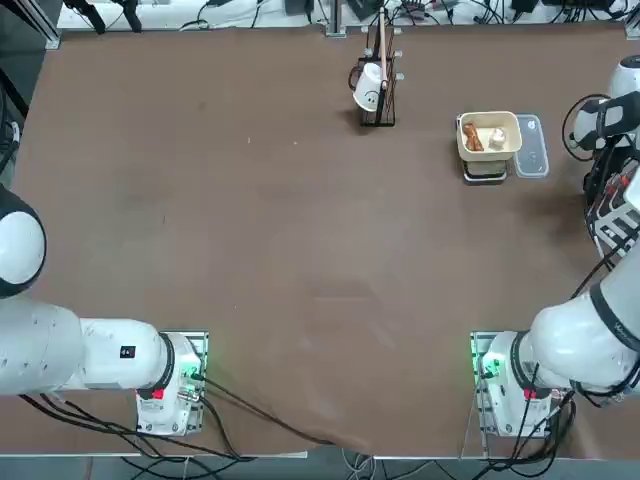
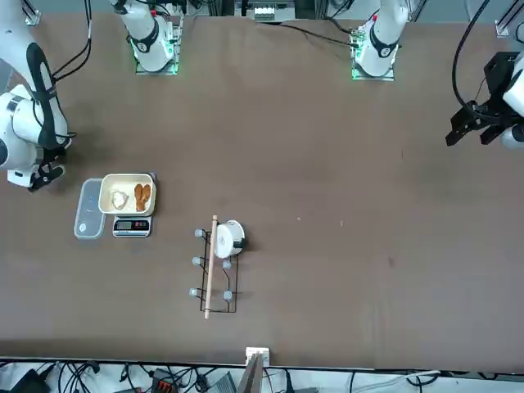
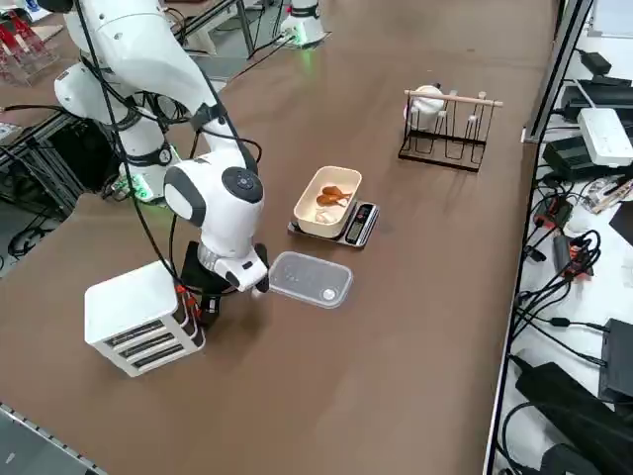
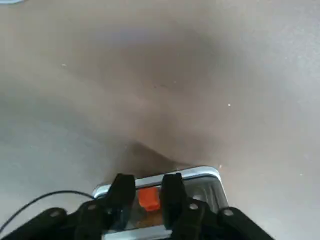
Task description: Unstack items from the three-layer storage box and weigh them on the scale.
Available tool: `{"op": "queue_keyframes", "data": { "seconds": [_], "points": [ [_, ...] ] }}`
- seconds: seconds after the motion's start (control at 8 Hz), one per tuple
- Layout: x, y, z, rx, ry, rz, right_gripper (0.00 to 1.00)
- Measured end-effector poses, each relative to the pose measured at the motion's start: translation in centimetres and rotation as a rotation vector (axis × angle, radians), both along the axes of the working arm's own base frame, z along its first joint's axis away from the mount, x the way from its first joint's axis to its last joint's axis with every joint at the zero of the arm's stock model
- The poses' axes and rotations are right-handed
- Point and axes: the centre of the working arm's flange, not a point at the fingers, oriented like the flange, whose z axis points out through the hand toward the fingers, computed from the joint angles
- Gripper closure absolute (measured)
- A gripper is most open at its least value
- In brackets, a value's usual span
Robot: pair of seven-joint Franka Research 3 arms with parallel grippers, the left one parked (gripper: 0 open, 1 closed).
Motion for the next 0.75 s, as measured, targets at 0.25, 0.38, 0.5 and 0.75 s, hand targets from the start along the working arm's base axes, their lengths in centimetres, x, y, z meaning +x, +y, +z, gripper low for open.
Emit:
{"op": "queue_keyframes", "data": {
  "seconds": [0.25,0.38,0.5,0.75],
  "points": [
    [0.05,-0.01,0.04,-0.001,-0.002,0.001,0.87],
    [0.09,0.04,0.06,-0.001,-0.001,0.002,0.89],
    [0.11,0.06,0.10,-0.001,-0.001,0.002,0.89],
    [0.15,0.12,0.17,-0.001,-0.001,0.003,0.89]
  ]
}}
